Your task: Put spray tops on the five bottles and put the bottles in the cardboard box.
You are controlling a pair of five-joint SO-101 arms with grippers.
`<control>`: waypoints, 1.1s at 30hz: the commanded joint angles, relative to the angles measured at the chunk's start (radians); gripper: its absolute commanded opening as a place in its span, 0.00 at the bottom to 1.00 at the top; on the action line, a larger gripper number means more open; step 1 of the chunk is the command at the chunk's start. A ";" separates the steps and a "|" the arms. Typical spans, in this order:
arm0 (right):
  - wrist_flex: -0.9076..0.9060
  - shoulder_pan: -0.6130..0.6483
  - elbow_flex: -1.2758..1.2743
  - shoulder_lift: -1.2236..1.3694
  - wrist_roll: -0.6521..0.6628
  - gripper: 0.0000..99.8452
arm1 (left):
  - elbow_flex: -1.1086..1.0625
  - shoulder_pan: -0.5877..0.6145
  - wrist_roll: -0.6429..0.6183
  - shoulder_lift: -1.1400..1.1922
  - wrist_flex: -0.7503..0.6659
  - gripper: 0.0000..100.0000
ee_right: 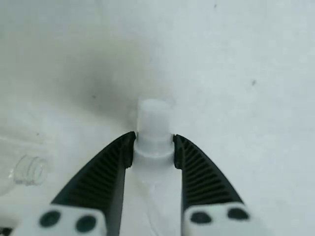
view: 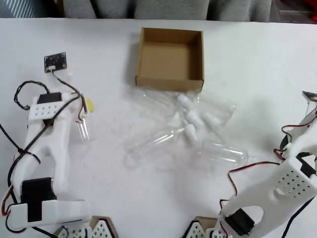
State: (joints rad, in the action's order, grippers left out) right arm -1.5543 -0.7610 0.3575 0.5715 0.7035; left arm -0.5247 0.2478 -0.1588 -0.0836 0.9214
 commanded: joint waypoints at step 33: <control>0.387 0.627 -0.457 -1.270 -0.443 0.02 | -0.755 -0.634 0.014 -1.173 -0.414 0.02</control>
State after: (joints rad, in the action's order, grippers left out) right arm -1.2873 -0.2087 -0.1059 -0.6375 0.2754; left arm -1.1676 -0.3307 -0.1557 -1.0687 0.6222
